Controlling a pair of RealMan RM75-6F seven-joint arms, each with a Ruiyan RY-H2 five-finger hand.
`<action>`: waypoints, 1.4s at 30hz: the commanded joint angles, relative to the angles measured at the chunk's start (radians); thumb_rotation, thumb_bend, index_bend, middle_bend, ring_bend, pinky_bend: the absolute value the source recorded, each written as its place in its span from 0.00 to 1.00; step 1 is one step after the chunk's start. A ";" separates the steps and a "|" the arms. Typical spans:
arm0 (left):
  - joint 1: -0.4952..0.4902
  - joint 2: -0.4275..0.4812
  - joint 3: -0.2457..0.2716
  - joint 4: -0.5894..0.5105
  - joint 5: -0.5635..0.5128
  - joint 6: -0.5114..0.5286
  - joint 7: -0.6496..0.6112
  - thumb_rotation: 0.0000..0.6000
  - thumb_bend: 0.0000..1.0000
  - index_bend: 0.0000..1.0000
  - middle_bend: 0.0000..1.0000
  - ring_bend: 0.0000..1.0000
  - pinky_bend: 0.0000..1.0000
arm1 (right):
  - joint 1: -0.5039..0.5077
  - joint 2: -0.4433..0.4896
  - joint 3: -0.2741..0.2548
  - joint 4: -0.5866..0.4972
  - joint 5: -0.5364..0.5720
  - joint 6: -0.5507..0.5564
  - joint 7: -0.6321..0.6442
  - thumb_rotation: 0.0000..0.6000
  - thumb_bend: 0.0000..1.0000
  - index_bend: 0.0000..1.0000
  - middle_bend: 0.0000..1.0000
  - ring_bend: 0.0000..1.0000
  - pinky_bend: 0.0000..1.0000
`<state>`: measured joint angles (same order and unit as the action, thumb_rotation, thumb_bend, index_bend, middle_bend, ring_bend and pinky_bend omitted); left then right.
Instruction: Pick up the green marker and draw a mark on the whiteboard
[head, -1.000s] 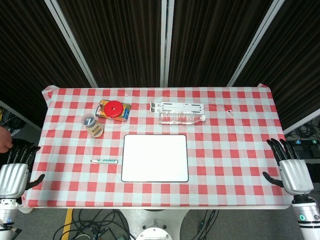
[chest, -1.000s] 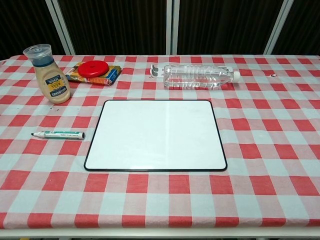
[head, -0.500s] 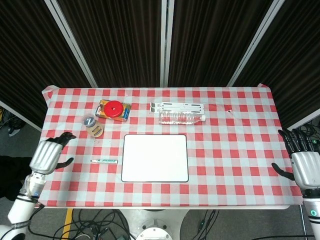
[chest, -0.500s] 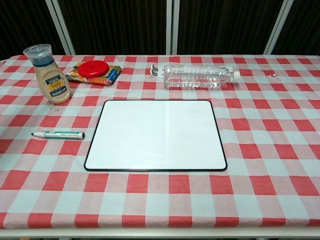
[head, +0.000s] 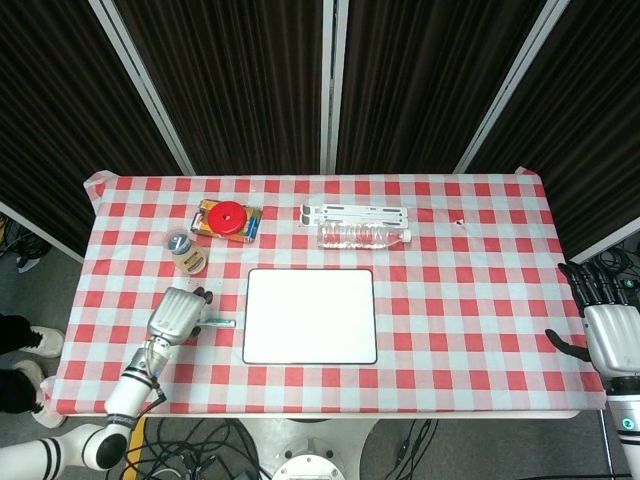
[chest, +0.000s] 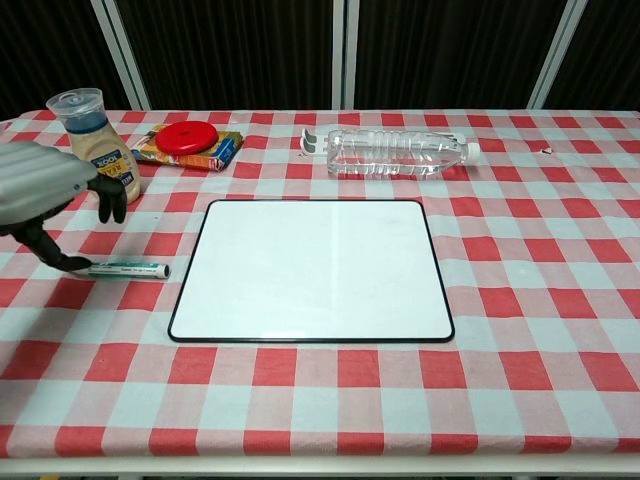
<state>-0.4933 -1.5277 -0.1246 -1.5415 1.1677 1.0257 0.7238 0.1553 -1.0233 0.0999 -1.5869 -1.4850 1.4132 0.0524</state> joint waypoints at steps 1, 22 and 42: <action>-0.039 -0.063 0.001 0.004 -0.110 -0.005 0.110 1.00 0.23 0.43 0.41 0.83 0.91 | 0.002 -0.003 -0.001 0.005 0.001 -0.005 0.005 1.00 0.09 0.00 0.08 0.00 0.00; -0.131 -0.142 0.019 -0.010 -0.339 0.056 0.270 1.00 0.31 0.46 0.47 0.87 0.92 | 0.004 -0.017 -0.006 0.036 0.018 -0.021 0.033 1.00 0.09 0.00 0.08 0.00 0.00; -0.168 -0.162 0.048 0.021 -0.355 0.077 0.224 1.00 0.35 0.53 0.52 0.89 0.94 | 0.000 -0.020 -0.010 0.045 0.026 -0.027 0.047 1.00 0.09 0.00 0.08 0.00 0.00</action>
<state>-0.6613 -1.6890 -0.0793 -1.5240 0.8082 1.1037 0.9547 0.1557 -1.0432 0.0903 -1.5422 -1.4594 1.3857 0.0993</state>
